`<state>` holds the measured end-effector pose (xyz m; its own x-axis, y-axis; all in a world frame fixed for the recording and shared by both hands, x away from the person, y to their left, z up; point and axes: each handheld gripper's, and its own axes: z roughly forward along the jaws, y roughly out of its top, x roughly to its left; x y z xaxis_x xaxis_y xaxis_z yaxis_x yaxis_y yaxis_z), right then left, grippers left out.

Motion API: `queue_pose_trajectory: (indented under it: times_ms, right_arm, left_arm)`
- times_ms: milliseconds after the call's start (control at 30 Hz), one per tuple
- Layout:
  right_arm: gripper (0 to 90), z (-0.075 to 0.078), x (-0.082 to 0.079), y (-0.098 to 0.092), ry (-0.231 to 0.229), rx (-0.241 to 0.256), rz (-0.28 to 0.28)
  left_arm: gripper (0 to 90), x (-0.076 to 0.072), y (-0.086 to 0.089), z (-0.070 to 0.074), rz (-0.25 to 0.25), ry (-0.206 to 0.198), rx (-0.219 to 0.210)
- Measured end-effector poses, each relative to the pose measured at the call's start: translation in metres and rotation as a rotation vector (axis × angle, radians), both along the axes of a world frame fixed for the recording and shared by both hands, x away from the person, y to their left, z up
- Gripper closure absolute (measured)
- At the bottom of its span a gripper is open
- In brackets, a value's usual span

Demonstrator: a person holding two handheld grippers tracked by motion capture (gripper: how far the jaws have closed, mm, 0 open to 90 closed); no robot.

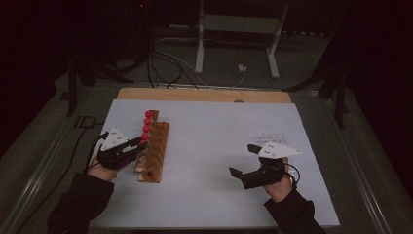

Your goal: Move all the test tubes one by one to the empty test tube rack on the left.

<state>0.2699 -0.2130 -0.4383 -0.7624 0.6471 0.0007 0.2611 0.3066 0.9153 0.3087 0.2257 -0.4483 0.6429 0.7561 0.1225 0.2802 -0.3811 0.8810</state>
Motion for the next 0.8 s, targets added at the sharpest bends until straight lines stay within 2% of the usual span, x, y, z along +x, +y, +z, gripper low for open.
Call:
queue_pose_trajectory:
  times_ms: [100, 167, 267, 433, 567, 633, 700, 800]
  right_arm:
    - [0.0, 0.0, 0.0, 0.0, 0.001, 0.0, 0.0]
    - [0.0, 0.0, 0.0, -0.001, -0.001, 0.0, -0.002]
    - [0.0, 0.001, -0.001, -0.001, -0.004, 0.0, -0.004]
    - [0.0, 0.001, -0.001, -0.005, -0.008, 0.006, -0.009]
    - [0.0, -0.002, -0.002, -0.007, -0.003, 0.002, -0.018]
    - [0.0, -0.003, -0.002, -0.007, 0.002, -0.003, -0.019]
    - [0.0, -0.005, -0.003, -0.008, 0.004, -0.006, -0.021]
    - [0.0, -0.006, -0.004, -0.008, 0.003, -0.01, -0.022]
  left_arm:
    - [70.4, -0.001, 0.002, 0.001, -0.008, 0.01, -0.008]
    - [57.4, -0.003, 0.001, 0.003, -0.016, 0.026, -0.015]
    - [43.0, -0.008, -0.001, 0.007, -0.036, 0.025, -0.015]
    - [18.8, -0.021, -0.006, 0.016, -0.073, 0.028, -0.058]
    - [9.5, -0.032, -0.014, 0.019, -0.115, 0.021, -0.098]
    - [7.0, -0.038, -0.018, 0.019, -0.153, 0.013, -0.113]
    - [1.3, -0.043, -0.022, 0.017, -0.215, 0.014, -0.134]
    - [1.3, -0.051, -0.03, 0.015, -0.251, 0.009, -0.147]
